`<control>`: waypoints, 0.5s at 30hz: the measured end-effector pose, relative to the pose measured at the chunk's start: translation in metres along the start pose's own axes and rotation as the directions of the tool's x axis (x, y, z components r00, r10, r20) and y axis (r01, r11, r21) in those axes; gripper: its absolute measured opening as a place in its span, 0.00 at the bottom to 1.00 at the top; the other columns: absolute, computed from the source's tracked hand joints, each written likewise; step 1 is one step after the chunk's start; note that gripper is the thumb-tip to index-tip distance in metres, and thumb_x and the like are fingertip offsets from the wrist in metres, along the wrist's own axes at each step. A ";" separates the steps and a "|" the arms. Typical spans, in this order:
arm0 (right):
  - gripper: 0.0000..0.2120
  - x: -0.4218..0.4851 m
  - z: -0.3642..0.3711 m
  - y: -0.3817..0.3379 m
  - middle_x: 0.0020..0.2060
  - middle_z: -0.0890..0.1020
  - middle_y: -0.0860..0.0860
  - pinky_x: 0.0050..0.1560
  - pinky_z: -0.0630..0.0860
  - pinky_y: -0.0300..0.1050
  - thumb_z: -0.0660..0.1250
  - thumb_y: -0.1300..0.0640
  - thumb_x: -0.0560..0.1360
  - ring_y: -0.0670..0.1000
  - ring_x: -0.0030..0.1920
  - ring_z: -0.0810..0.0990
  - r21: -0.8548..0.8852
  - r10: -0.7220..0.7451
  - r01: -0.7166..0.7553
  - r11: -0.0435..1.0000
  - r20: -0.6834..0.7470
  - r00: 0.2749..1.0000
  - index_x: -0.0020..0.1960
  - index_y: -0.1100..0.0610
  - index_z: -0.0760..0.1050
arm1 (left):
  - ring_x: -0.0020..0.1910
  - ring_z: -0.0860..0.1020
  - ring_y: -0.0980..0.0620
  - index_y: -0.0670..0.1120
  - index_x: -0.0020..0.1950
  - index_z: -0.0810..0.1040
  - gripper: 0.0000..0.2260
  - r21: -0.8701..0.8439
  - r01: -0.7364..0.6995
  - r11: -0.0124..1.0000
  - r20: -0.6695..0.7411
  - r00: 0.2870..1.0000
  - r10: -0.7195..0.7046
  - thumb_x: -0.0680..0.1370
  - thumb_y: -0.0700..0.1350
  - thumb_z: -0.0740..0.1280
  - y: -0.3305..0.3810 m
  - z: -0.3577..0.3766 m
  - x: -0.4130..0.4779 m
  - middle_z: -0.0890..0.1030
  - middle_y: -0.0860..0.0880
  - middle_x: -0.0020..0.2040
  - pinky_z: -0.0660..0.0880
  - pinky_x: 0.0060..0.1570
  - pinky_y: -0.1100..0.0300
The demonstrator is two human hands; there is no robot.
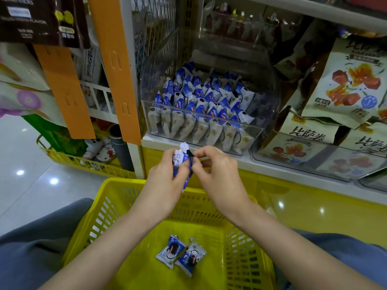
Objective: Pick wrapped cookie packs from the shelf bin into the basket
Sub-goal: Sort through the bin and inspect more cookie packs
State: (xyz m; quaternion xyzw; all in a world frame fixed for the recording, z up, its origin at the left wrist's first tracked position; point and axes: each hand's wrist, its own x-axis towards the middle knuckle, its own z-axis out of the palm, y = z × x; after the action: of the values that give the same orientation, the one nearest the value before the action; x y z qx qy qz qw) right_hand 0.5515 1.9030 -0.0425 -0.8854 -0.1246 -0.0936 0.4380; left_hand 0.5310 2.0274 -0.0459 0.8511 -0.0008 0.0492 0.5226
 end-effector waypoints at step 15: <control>0.09 0.007 -0.004 0.001 0.43 0.84 0.49 0.48 0.77 0.40 0.60 0.59 0.78 0.42 0.43 0.81 0.038 0.080 -0.089 0.995 0.208 0.975 0.52 0.55 0.78 | 0.37 0.81 0.57 0.44 0.57 0.71 0.10 -0.477 0.330 0.815 0.075 0.939 -0.336 0.79 0.45 0.62 -0.001 0.003 0.010 0.80 0.46 0.43 0.80 0.36 0.62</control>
State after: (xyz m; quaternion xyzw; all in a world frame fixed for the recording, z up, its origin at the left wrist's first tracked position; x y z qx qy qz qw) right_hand 0.5579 1.8997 -0.0390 -0.8843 -0.1338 0.0203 0.4469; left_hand 0.5415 2.0264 -0.0474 0.6804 0.1392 -0.0391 0.7184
